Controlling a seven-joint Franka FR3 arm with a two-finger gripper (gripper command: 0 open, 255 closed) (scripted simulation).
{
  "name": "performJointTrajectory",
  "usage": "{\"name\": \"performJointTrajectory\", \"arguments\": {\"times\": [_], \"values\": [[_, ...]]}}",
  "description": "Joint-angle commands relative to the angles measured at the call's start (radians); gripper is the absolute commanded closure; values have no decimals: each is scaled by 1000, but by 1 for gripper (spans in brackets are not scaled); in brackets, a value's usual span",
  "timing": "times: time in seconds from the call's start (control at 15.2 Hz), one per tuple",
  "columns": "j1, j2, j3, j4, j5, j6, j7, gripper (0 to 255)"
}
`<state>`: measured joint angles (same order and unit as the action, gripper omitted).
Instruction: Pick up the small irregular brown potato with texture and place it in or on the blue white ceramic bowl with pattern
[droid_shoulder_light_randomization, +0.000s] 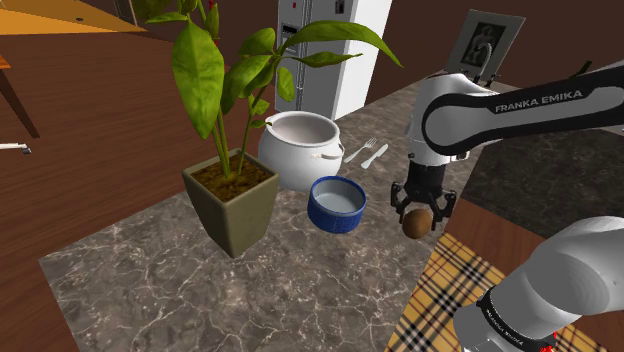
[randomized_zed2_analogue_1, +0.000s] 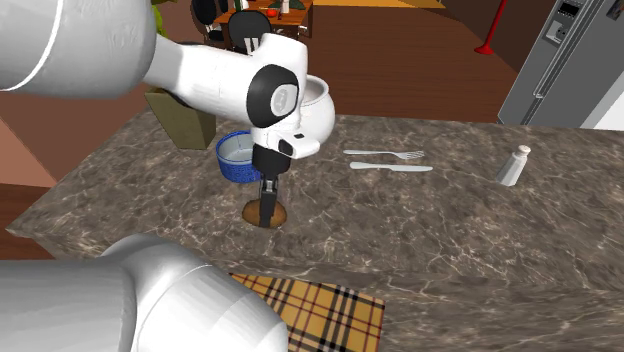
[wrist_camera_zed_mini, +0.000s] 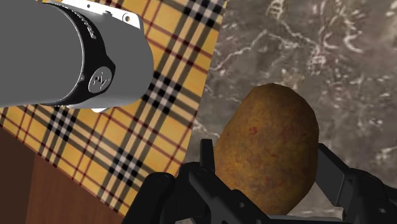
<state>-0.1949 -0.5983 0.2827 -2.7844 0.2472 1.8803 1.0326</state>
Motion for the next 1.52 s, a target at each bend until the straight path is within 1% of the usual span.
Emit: {"name": "performJointTrajectory", "arguments": {"times": [0.0, 0.73, 1.45], "values": [[0, -20, -6, 16, -4, -37, 2, 255], [-4, -89, -35, 124, -26, -213, 11, 255], [-9, -117, -59, 254, -46, -371, 22, 255]]}}
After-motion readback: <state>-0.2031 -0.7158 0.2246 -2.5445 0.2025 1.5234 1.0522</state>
